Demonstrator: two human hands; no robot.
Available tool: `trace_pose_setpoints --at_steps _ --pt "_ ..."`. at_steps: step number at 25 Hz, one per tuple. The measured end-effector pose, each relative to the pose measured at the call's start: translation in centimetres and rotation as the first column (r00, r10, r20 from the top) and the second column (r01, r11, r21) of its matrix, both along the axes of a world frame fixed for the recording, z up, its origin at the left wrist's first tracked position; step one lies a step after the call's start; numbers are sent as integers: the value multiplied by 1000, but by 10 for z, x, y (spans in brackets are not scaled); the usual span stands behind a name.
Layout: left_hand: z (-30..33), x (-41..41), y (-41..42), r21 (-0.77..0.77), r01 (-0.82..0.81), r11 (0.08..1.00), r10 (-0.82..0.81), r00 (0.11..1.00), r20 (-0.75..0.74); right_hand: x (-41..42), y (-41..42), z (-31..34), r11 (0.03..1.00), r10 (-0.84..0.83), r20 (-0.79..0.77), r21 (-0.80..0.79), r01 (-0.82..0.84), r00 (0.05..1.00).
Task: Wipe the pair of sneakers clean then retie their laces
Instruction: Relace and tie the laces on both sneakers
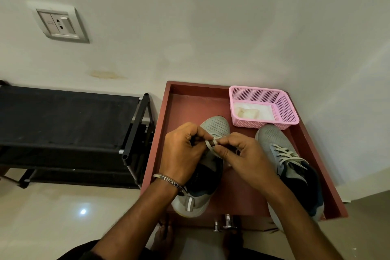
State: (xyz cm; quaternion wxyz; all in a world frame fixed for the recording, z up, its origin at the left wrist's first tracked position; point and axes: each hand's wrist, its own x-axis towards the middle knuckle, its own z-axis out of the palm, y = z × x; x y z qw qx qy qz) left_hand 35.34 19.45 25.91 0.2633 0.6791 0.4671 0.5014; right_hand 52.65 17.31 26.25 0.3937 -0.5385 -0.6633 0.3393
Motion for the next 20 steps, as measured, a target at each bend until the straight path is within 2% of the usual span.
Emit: trace_pose_setpoints --at_steps 3,5,9,12,16,20 --pt "1 -1 2 19 16 1000 -16 1000 -10 1 -2 3 991 -29 118 134 13 993" --pt "3 -2 1 -27 29 999 -28 999 34 2 -3 5 979 -100 176 190 66 979" --pt "7 -3 0 -230 7 973 50 969 241 5 -5 2 976 -210 216 96 193 954" --pt "3 -6 3 -329 42 943 65 949 308 6 -7 2 977 -204 257 -12 214 945" --pt "-1 -8 6 -398 59 915 76 946 315 6 -10 5 965 -248 374 11 264 893" --pt "6 -7 6 -420 125 899 82 894 440 8 -10 6 964 -265 343 64 259 901"
